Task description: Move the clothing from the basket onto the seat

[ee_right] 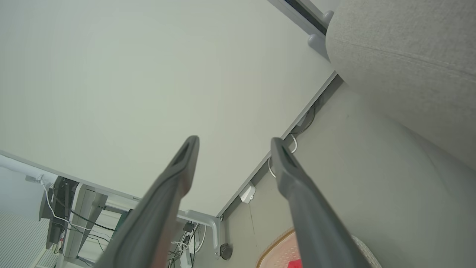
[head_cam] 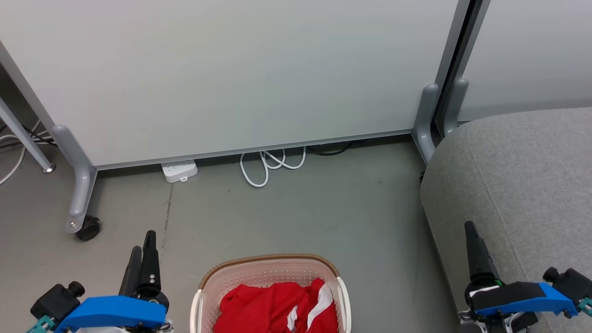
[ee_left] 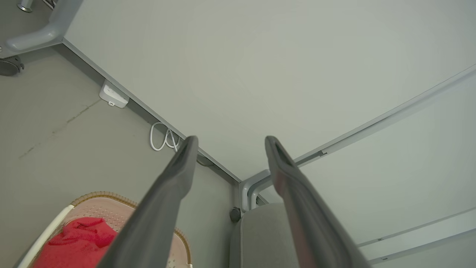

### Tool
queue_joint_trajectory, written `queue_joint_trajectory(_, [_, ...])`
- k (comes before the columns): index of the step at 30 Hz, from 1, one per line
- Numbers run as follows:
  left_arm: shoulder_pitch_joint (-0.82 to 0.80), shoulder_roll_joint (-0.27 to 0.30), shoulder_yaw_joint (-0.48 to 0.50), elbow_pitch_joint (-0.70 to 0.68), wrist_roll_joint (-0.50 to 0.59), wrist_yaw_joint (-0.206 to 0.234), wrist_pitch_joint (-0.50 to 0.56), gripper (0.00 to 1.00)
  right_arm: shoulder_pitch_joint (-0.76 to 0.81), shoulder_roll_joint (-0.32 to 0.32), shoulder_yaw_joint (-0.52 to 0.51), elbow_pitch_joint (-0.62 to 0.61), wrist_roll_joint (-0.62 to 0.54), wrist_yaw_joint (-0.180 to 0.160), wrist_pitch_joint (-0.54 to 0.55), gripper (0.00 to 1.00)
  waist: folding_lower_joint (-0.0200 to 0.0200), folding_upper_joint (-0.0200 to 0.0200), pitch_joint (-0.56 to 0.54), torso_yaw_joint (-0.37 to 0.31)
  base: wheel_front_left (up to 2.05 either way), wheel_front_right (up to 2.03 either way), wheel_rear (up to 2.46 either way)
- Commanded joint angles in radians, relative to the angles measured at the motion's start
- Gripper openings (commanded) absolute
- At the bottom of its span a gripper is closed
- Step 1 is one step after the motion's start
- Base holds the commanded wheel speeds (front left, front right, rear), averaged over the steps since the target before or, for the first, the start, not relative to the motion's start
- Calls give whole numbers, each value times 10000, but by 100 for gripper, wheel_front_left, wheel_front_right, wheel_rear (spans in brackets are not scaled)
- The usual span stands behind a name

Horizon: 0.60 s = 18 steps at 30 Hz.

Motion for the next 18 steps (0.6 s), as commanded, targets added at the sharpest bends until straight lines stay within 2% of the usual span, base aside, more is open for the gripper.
queue_joint_trajectory(1, [-307, 105, -51, -85, 402, 62, -113, 100, -272, -51, 78, -57, -446, 0, -118, 100, 0, -1, 2, 6, 0, 0, 0])
queue_joint_trajectory(18, [-378, 128, -480, 181, 2918, 149, -680, 100, -331, -66, 294, 452, -2851, 0, -681, 100, 0, -1, 5, 51, 0, 0, 0])
